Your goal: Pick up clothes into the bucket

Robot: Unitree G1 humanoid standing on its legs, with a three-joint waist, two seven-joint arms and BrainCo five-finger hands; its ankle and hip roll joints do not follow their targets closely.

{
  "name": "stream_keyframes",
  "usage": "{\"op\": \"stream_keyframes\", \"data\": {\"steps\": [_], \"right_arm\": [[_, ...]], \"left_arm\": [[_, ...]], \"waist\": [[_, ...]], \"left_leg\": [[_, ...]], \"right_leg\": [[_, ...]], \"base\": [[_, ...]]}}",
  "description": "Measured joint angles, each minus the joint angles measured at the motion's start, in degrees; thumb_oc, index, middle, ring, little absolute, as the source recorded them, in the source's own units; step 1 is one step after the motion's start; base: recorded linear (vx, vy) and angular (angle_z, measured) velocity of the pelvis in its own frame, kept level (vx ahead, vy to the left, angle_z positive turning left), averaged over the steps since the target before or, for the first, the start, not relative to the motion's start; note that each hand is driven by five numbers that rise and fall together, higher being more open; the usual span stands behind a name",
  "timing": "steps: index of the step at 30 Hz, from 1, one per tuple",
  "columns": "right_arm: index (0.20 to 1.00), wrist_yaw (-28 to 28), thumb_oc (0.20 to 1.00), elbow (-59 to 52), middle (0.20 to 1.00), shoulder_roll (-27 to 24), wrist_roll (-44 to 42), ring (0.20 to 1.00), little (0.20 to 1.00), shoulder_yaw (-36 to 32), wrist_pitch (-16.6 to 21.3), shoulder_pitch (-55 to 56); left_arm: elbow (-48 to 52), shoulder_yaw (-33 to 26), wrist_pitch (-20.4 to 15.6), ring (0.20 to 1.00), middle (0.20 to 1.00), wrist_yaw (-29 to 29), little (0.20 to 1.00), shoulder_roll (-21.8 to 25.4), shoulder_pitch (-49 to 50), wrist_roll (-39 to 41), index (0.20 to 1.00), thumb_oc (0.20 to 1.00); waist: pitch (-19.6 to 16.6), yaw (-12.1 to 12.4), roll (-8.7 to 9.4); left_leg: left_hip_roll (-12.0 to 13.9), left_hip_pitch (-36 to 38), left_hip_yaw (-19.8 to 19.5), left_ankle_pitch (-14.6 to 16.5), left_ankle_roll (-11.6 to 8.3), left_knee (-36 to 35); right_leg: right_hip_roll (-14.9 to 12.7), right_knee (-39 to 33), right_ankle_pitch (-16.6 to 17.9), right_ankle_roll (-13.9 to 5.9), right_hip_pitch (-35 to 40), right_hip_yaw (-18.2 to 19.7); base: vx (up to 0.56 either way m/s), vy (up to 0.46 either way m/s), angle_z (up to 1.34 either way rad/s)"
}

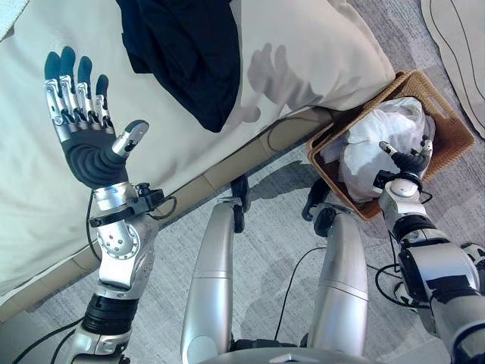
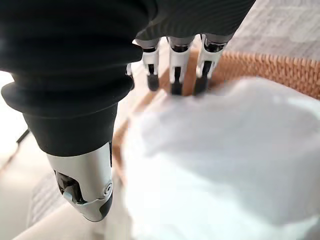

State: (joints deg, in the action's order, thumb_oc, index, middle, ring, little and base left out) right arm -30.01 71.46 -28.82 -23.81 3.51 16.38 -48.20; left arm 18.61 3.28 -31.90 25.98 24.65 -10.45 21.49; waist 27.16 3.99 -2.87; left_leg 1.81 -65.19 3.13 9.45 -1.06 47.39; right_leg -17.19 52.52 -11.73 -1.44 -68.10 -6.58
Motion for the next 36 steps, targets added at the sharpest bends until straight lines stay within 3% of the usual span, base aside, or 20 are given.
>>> {"op": "stream_keyframes", "data": {"steps": [6, 10, 13, 17, 19, 24, 31, 36], "right_arm": [[1.0, -0.5, 1.0, 1.3, 1.0, 0.0, -5.2, 1.0, 1.0, -4.8, 0.3, 0.0], [1.0, -1.6, 1.0, -0.6, 1.0, 1.2, -11.8, 1.0, 1.0, -8.3, 2.5, 2.3], [1.0, -2.5, 1.0, -18.2, 1.0, 5.7, -12.4, 1.0, 1.0, -8.3, 5.6, 12.3], [1.0, 0.2, 1.0, -30.9, 1.0, 9.9, -9.3, 1.0, 1.0, -3.6, 7.9, 24.2], [1.0, 1.9, 1.0, -31.4, 1.0, 11.0, -8.6, 1.0, 1.0, -2.9, 7.9, 28.2], [1.0, 9.0, 1.0, -42.4, 1.0, 12.1, -2.9, 1.0, 1.0, 2.9, 8.0, 39.8], [1.0, 16.2, 1.0, -46.9, 1.0, 11.0, -1.0, 1.0, 1.0, 8.8, 7.3, 39.1], [1.0, 18.0, 1.0, -50.5, 1.0, 10.8, -1.1, 1.0, 1.0, 9.4, 7.3, 38.6]], "left_arm": [[-0.3, 0.0, 0.0, 1.0, 1.0, 0.1, 1.0, 0.4, -0.5, 0.0, 1.0, 1.0], [-3.2, 0.1, 0.4, 1.0, 1.0, 0.9, 1.0, 0.2, 0.0, -0.7, 1.0, 1.0], [-10.2, -0.1, 1.5, 1.0, 1.0, 2.9, 1.0, -0.7, -0.3, -3.2, 1.0, 1.0], [-18.2, -0.1, 3.0, 1.0, 1.0, 5.9, 1.0, -1.7, -1.6, -7.4, 1.0, 1.0], [-21.2, -0.1, 3.8, 1.0, 1.0, 6.7, 1.0, -1.7, -2.3, -9.3, 1.0, 1.0], [-31.6, -1.4, 9.9, 1.0, 1.0, 10.3, 1.0, 2.0, -5.0, -20.4, 1.0, 1.0], [-43.5, -0.8, 16.1, 1.0, 1.0, 11.8, 1.0, 9.6, -15.4, -30.9, 1.0, 1.0], [-50.4, 2.0, 20.5, 1.0, 1.0, 14.0, 1.0, 16.6, -22.8, -36.9, 1.0, 1.0]], "waist": [[-0.3, -0.2, 0.02], [-4.0, -0.6, 0.1], [-4.6, -2.2, 0.17], [-5.5, -4.6, 1.26], [-5.9, -6.1, 2.02], [-7.1, -8.1, 4.0], [-6.8, -9.5, 5.28], [-5.0, -10.1, 7.85]], "left_leg": [[0.0, 2.7, 0.4, -0.3, 0.5, -2.3], [0.4, 2.8, 0.8, -0.5, 0.87, -4.1], [0.6, 6.0, 1.4, -0.8, 0.7, -6.7], [0.7, 11.0, 1.9, -1.5, 0.81, -10.4], [0.7, 12.9, 1.9, -2.0, 0.75, -11.9], [0.8, 19.6, 2.3, -2.9, 0.49, -16.5], [1.2, 17.2, 1.4, -3.5, 0.48, -16.7], [2.0, 14.0, 1.5, -3.8, 0.51, -15.5]], "right_leg": [[0.2, -2.5, 0.5, -0.36, 2.6, -0.1], [0.9, -5.3, 1.9, -1.01, 3.0, -0.2], [1.5, -9.0, 3.3, -1.79, 6.5, -0.5], [2.2, -14.0, 5.0, -2.25, 11.9, -1.1], [2.3, -15.9, 5.7, -2.49, 14.2, -1.5], [3.0, -21.0, 7.0, -3.39, 21.1, -2.1], [3.6, -22.6, 7.9, -3.43, 19.8, -3.0], [4.5, -23.9, 9.5, -3.12, 17.4, -3.0]], "base": [[0.01, 0.006, -0.02], [0.02, 0.033, -0.09], [0.0, 0.019, -0.1], [0.01, 0.003, -0.09], [0.01, 0.0, -0.03], [0.04, 0.016, -0.05], [0.0, 0.018, 0.02], [-0.04, 0.02, -0.08]]}}
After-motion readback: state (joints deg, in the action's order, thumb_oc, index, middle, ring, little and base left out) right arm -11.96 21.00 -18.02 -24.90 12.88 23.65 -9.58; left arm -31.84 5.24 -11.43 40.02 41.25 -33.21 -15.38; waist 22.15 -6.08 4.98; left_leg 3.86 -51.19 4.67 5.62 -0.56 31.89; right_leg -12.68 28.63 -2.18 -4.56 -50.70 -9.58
